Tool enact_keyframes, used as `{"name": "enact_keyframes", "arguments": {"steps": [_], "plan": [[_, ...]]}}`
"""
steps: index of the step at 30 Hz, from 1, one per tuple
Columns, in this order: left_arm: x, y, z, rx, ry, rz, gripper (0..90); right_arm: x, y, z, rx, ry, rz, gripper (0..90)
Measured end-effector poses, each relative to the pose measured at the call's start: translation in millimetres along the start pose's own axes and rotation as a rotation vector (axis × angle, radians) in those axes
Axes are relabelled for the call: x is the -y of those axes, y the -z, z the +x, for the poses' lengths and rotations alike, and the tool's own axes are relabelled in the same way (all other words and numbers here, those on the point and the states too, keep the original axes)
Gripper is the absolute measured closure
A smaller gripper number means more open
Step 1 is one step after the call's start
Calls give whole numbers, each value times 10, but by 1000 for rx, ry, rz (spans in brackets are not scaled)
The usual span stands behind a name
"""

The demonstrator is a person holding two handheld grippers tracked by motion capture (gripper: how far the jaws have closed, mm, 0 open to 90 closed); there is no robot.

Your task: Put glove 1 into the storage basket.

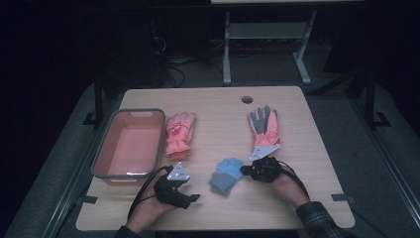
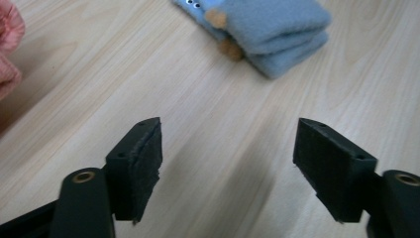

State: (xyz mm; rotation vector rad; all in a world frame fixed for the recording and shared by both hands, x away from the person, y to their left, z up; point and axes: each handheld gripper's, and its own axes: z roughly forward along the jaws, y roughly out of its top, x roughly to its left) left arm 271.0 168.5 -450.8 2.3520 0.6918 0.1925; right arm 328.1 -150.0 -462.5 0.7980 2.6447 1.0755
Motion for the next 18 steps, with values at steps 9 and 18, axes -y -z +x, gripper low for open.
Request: {"name": "enact_keyframes", "arguments": {"steps": [9,18], "plan": [[24,-38,22,-24,-3,3,187,-280,-73,205,-74,-24,-61,375],[40,-106,-2,-16,-33,12,157,-274,-328,290,-60,22,-25,261]]}}
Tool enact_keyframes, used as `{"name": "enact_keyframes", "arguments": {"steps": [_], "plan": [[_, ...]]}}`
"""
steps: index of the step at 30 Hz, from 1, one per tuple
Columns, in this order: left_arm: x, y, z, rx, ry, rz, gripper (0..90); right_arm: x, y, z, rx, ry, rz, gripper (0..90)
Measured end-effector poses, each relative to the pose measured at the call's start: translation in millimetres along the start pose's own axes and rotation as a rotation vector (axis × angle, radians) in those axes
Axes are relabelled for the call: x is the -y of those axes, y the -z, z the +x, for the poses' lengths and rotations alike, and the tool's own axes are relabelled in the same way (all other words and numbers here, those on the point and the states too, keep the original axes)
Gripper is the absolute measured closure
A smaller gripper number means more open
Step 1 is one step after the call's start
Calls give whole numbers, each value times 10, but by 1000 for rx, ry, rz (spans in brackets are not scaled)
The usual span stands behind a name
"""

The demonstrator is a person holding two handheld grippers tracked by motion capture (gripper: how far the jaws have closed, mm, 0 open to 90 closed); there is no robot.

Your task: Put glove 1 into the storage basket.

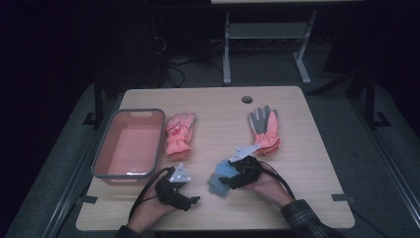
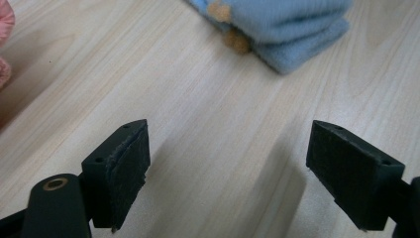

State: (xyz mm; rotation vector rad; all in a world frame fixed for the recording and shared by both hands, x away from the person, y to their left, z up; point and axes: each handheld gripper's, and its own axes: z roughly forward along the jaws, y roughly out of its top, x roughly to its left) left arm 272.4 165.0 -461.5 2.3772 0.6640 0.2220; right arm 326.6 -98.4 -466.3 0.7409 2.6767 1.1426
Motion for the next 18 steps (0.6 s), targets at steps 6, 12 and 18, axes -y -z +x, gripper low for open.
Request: {"name": "enact_keyframes", "arguments": {"steps": [6,12,18], "plan": [[17,-22,11,-7,-8,18,153,38,-25,-7,0,-1,14,288],[24,-29,17,-3,-7,8,152,45,-28,-16,-11,-18,17,309],[30,-28,22,-2,-7,4,153,37,-27,28,-15,-17,17,436]]}}
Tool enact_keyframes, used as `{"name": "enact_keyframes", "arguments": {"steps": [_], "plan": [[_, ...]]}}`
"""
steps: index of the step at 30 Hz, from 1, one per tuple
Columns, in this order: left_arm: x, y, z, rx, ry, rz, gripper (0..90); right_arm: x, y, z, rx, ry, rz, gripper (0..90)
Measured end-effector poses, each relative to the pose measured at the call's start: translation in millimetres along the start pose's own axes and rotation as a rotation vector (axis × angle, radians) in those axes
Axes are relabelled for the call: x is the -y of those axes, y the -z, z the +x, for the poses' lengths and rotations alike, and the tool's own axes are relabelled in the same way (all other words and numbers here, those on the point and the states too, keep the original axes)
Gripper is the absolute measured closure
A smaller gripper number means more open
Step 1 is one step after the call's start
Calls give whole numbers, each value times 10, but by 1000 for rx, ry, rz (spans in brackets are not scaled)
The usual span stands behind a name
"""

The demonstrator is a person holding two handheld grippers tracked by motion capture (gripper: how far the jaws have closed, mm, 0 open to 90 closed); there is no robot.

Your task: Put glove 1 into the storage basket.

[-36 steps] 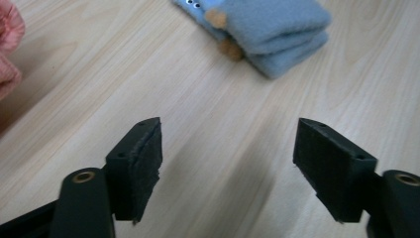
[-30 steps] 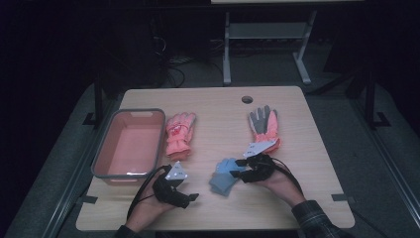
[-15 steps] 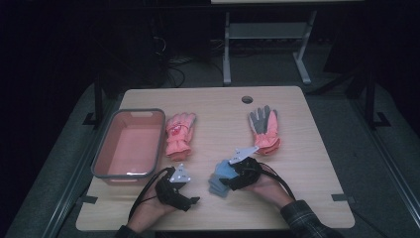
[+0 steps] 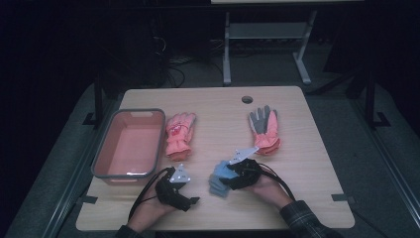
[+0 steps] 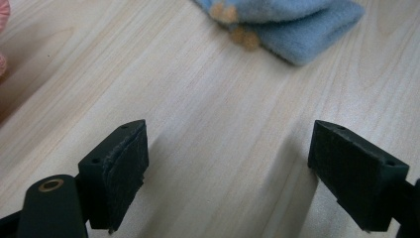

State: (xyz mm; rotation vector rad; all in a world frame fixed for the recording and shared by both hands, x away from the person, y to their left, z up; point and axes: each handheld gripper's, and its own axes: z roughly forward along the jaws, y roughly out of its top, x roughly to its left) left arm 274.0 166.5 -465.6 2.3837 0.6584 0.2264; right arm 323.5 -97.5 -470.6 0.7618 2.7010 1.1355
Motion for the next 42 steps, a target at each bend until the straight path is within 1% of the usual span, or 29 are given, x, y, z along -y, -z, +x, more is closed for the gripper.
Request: {"name": "enact_keyframes", "arguments": {"steps": [2,3,4,5,6,7,9,10,11,12,13,17,20,22,24,26,27,28,31,32,33,34,35,36,37,38,40,41,42], "plan": [[4,0,1,0,1,-4,152,1,2,12,-9,1,-2,476],[5,4,8,-1,-9,3,152,0,3,13,-11,1,-3,499],[7,3,10,-2,-10,-1,149,1,3,16,-12,6,-4,534],[7,3,10,-2,-10,-1,149,-1,4,29,-20,0,-6,560],[11,-3,6,-1,-3,-12,149,-1,4,29,-20,0,-6,560],[14,3,12,-3,-12,-6,149,-3,4,33,-23,5,-5,581],[23,2,14,-3,-14,-14,146,-4,4,42,-31,-2,-6,646],[27,1,14,-2,-14,-17,146,-4,4,42,-31,-2,-6,646],[31,-4,7,3,-4,-26,142,-7,5,39,-36,8,0,677],[39,-5,12,3,-10,-31,141,-8,7,48,-44,-2,-4,685],[45,-4,15,3,-13,-34,140,-9,9,47,-44,1,-2,693],[56,-6,14,7,-9,-42,136,-13,15,40,-50,-2,-6,700],[58,-6,15,9,-9,-45,136,-20,27,13,-64,-7,-14,706],[63,-7,16,10,-8,-51,136,-25,55,-18,-67,-16,-27,710],[66,-8,17,9,-10,-54,136,-39,77,-23,-79,-32,-41,713],[67,-8,18,9,-12,-53,136,-47,86,-26,-81,-36,-47,714],[69,-7,25,7,-19,-56,133,-65,104,-36,-84,-37,-59,714],[72,-7,28,8,-23,-56,131,-80,108,-39,-95,-48,-69,714],[82,-10,29,10,-23,-65,130,-129,105,-44,-103,-46,-74,713],[91,-11,34,11,-26,-72,129,-200,99,-42,-113,-41,-83,713],[91,-11,34,11,-26,-72,129,-200,99,-42,-113,-41,-83,713],[105,-10,47,14,-40,-79,128,-271,90,-34,-129,-45,-98,712],[105,-10,47,14,-40,-79,129,-271,90,-34,-129,-45,-98,712],[118,-13,49,19,-37,-91,129,-339,66,-19,-139,-36,-96,711],[118,-13,49,19,-37,-91,128,-339,66,-19,-139,-36,-96,711],[132,-15,53,18,-43,-105,128,-397,41,-4,-145,-25,-100,711],[141,-17,53,22,-40,-116,128,-440,17,5,-153,-30,-114,711],[141,-18,52,22,-39,-117,128,-457,2,4,-161,-32,-113,711],[141,-18,52,22,-39,-117,128,-478,-12,9,-158,-23,-105,711]]}}
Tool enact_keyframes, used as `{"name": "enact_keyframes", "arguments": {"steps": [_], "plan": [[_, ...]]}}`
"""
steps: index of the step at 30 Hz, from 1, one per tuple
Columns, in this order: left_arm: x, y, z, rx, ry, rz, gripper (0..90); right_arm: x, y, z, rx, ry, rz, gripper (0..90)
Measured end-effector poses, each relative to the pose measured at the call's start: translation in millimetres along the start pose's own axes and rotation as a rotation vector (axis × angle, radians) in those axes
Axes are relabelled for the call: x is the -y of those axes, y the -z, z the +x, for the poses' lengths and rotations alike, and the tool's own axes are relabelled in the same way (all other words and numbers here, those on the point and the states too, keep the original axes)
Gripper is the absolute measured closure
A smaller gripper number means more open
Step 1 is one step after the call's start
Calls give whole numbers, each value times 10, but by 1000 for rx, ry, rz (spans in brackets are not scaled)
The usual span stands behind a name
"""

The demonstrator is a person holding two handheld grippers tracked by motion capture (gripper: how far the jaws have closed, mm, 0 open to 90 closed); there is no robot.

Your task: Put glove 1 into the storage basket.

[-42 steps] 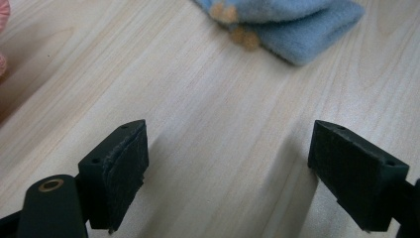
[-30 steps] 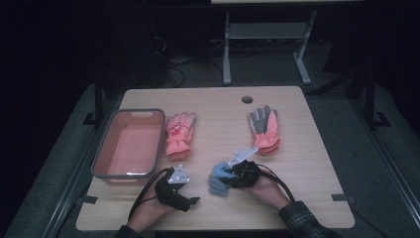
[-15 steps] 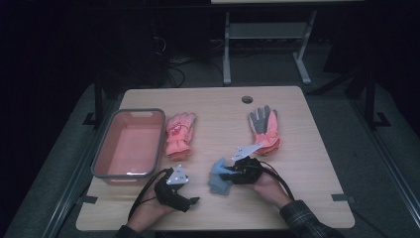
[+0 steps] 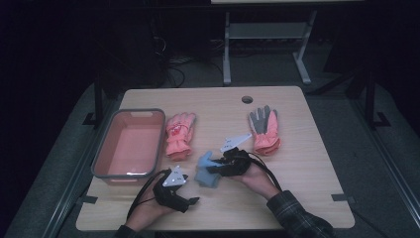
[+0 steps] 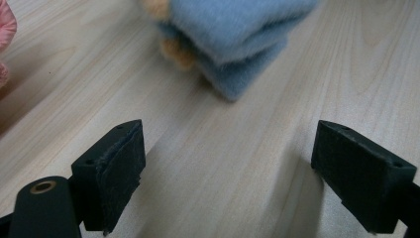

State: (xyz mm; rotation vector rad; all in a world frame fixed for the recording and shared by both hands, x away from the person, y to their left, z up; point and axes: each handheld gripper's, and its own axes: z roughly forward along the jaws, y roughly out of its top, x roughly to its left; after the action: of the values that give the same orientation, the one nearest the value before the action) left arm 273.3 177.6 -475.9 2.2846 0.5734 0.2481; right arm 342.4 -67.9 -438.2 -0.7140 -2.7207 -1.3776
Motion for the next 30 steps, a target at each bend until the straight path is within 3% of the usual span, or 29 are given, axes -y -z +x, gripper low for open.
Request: {"name": "enact_keyframes", "arguments": {"steps": [9,18,19,30], "plan": [[1,0,6,0,-7,1,129,-215,-22,-35,-2,29,-25,711],[1,1,4,-2,-6,2,129,-562,-77,-70,-13,45,-67,709],[5,-2,-6,3,10,2,129,-648,-99,-79,-15,46,-79,709],[6,-4,-6,6,12,0,129,-1054,-324,-26,-43,80,-110,709]]}}
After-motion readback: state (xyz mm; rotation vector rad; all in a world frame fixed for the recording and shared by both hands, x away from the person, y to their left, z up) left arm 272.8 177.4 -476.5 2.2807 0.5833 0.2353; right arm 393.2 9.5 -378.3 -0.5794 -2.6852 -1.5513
